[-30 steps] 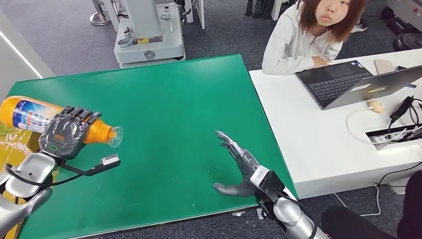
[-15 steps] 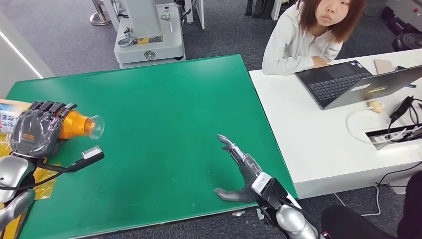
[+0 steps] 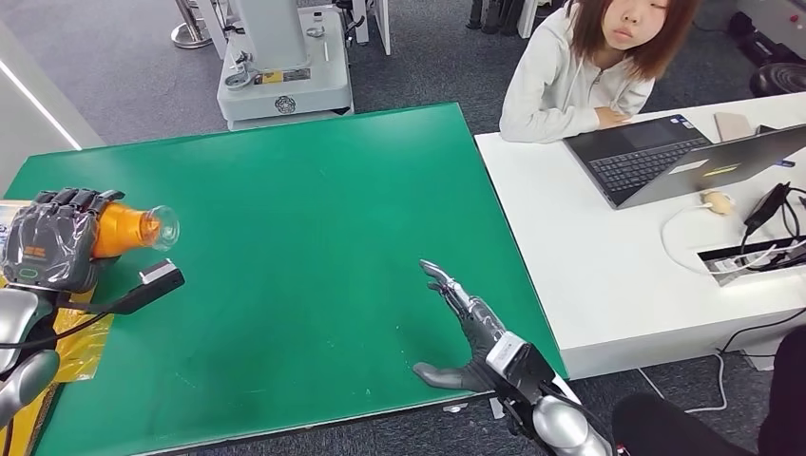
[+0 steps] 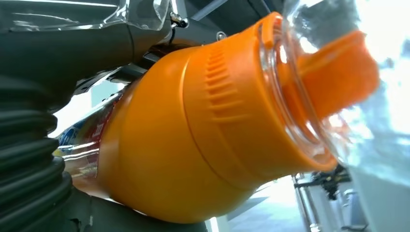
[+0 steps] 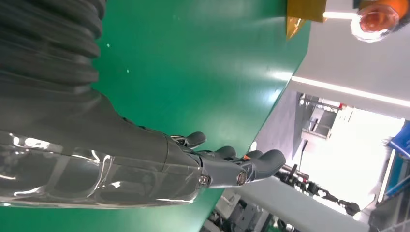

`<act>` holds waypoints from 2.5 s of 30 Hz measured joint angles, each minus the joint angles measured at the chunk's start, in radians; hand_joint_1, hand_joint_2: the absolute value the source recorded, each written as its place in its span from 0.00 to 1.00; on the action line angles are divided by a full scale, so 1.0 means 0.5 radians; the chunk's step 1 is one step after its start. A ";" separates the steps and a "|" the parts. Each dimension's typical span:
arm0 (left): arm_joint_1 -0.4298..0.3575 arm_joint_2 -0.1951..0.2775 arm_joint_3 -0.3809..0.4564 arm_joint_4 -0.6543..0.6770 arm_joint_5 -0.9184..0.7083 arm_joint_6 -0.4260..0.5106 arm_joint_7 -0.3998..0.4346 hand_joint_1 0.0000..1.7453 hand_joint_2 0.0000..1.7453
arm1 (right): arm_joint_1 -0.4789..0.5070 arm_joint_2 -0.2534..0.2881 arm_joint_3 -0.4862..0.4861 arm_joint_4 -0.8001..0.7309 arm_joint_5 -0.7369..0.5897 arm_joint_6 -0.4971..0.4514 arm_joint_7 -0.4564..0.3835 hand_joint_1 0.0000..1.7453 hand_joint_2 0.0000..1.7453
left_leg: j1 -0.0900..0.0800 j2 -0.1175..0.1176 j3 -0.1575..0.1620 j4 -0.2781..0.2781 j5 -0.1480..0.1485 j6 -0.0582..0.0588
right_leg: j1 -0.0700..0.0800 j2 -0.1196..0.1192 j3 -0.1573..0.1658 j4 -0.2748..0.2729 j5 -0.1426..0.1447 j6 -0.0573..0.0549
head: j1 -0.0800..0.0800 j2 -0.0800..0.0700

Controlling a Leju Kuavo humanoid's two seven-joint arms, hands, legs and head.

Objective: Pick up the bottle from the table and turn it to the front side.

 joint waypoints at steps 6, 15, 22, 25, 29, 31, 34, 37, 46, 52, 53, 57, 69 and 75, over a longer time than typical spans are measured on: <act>0.087 0.005 0.081 0.074 -0.068 0.008 0.048 1.00 1.00 | -0.003 -0.019 0.000 0.018 -0.039 0.009 -0.020 0.00 1.00 | 0.001 -0.001 -0.002 0.000 0.000 0.000 | 0.001 -0.001 0.000 0.000 0.000 0.000 | 0.000 0.000; 0.097 -0.015 0.158 0.187 -0.133 -0.039 0.097 1.00 1.00 | -0.025 -0.024 0.002 0.031 -0.052 0.006 -0.020 0.00 1.00 | 0.001 -0.001 -0.002 0.001 0.000 0.000 | 0.001 -0.001 0.000 0.000 0.000 0.000 | 0.000 0.000; 0.163 -0.050 0.271 0.445 -0.207 0.075 0.107 1.00 1.00 | -0.056 -0.023 0.023 0.039 -0.043 0.013 0.006 0.00 1.00 | 0.002 0.000 -0.002 0.000 0.000 -0.001 | 0.001 0.000 0.000 0.000 0.000 0.000 | 0.000 0.000; 0.265 -0.068 0.317 0.524 -0.195 0.105 0.111 1.00 1.00 | -0.063 -0.023 0.038 0.048 -0.042 0.030 0.013 0.00 1.00 | 0.002 0.000 -0.002 0.000 -0.001 -0.003 | 0.001 0.001 -0.001 0.000 0.000 0.000 | 0.000 0.000; 0.359 -0.085 0.360 0.587 -0.195 0.128 0.102 1.00 1.00 | -0.096 -0.023 0.048 0.073 -0.044 0.058 0.005 0.00 1.00 | 0.003 -0.001 -0.004 0.000 -0.001 -0.003 | 0.001 0.000 -0.002 -0.001 0.000 0.000 | 0.001 0.000; 0.382 -0.097 0.375 0.620 -0.208 0.126 0.100 1.00 1.00 | -0.129 -0.021 0.060 0.093 -0.049 0.072 0.000 0.00 1.00 | 0.003 -0.001 -0.004 0.000 -0.001 -0.003 | 0.001 -0.001 -0.002 -0.001 0.000 0.000 | 0.001 0.000; 0.414 -0.114 0.393 0.661 -0.216 0.127 0.089 1.00 1.00 | -0.180 -0.019 0.084 0.127 -0.056 0.089 -0.004 0.00 1.00 | 0.003 -0.001 -0.004 0.001 -0.001 -0.003 | 0.001 0.000 -0.001 -0.001 0.000 0.000 | 0.000 0.000; 0.442 -0.132 0.411 0.692 -0.219 0.131 0.074 1.00 1.00 | -0.217 -0.019 0.103 0.159 -0.064 0.092 -0.006 0.00 1.00 | 0.003 -0.001 -0.004 0.001 -0.001 -0.004 | 0.001 -0.001 -0.001 -0.001 0.000 0.000 | 0.000 0.000; 0.488 -0.163 0.414 0.763 -0.228 0.140 0.052 1.00 1.00 | -0.264 -0.018 0.142 0.226 -0.088 0.093 -0.010 0.00 1.00 | 0.004 -0.002 -0.004 0.001 -0.001 -0.004 | 0.003 -0.001 -0.002 -0.001 0.000 0.000 | 0.000 0.000; 0.490 -0.172 0.414 0.785 -0.228 0.150 0.043 0.99 1.00 | -0.277 -0.018 0.151 0.248 -0.091 0.093 -0.011 0.00 1.00 | 0.004 -0.002 -0.004 0.001 -0.001 -0.004 | 0.003 -0.002 -0.001 -0.001 0.000 0.000 | 0.001 0.000; 0.490 -0.176 0.414 0.789 -0.228 0.153 0.038 0.87 1.00 | -0.281 -0.018 0.153 0.251 -0.095 0.092 -0.012 0.00 1.00 | 0.004 -0.002 -0.004 0.001 0.000 -0.004 | 0.003 -0.002 -0.001 -0.001 0.000 0.000 | 0.001 0.000; 0.496 -0.203 0.414 0.819 -0.228 0.172 0.034 0.00 1.00 | -0.298 -0.018 0.168 0.260 -0.122 0.090 -0.016 0.00 1.00 | 0.004 -0.002 -0.004 0.001 0.000 -0.004 | 0.003 -0.002 -0.001 -0.001 0.000 0.000 | 0.000 0.000; 0.528 -0.228 0.414 0.860 -0.221 0.208 0.005 0.00 1.00 | -0.360 -0.018 0.200 0.290 -0.161 0.091 -0.016 0.00 1.00 | 0.005 -0.002 -0.004 0.001 0.000 -0.004 | 0.003 -0.002 -0.001 -0.001 0.000 0.000 | 0.001 0.000; 0.528 -0.228 0.414 0.861 -0.220 0.208 0.005 0.00 1.00 | -0.364 -0.018 0.203 0.297 -0.160 0.091 -0.016 0.00 1.00 | 0.005 -0.002 -0.004 0.001 0.000 -0.004 | 0.003 -0.002 -0.001 -0.001 0.000 0.000 | 0.000 0.000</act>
